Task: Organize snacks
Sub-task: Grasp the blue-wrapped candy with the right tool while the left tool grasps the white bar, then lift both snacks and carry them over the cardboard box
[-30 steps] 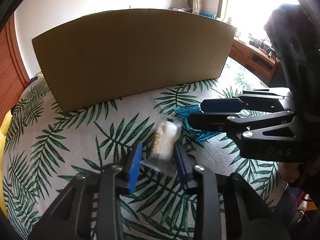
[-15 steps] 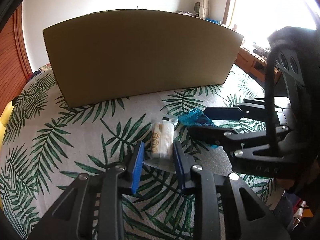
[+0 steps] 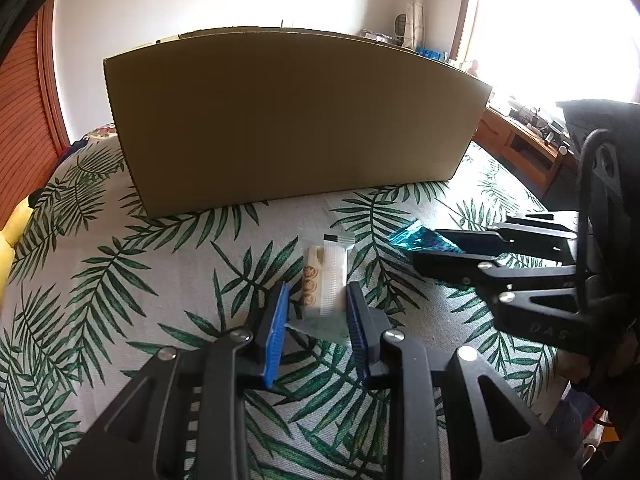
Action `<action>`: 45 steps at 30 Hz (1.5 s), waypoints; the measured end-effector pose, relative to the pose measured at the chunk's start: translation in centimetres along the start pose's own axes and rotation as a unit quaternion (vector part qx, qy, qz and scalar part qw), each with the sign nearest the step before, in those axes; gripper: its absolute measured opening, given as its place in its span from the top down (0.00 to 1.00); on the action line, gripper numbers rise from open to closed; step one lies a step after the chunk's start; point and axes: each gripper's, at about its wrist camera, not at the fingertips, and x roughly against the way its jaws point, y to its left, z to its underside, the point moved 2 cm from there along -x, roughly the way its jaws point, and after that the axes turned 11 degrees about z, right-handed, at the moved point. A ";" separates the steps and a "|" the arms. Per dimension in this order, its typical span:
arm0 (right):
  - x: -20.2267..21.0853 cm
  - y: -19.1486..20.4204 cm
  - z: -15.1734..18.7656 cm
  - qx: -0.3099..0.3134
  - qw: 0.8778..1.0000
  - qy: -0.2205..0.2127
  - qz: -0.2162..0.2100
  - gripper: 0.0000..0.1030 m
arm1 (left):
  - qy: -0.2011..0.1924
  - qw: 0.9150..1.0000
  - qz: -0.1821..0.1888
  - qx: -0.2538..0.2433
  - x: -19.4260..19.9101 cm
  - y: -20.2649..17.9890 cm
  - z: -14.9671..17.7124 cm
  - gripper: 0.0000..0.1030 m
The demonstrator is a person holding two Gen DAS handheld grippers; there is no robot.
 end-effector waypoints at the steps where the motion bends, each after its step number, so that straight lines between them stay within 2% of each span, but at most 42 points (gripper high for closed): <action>1: 0.1 -0.2 0.0 -0.005 1.000 -0.001 -0.003 0.79 | 0.000 1.000 0.000 0.001 0.0 0.1 0.1 0.73; 20: 2.8 -3.1 0.7 -0.050 0.998 -0.045 0.003 0.79 | -0.014 1.000 0.002 0.002 0.7 -0.6 -0.9 0.73; 29: 4.4 -4.4 -0.8 -0.055 0.996 -0.074 0.004 0.79 | -0.045 0.999 -0.005 -0.024 2.8 -1.8 -4.4 0.73; 45: 7.3 -5.9 -6.0 -0.044 0.990 -0.136 0.009 0.79 | -0.106 0.992 -0.011 -0.064 5.7 -2.4 -11.0 0.73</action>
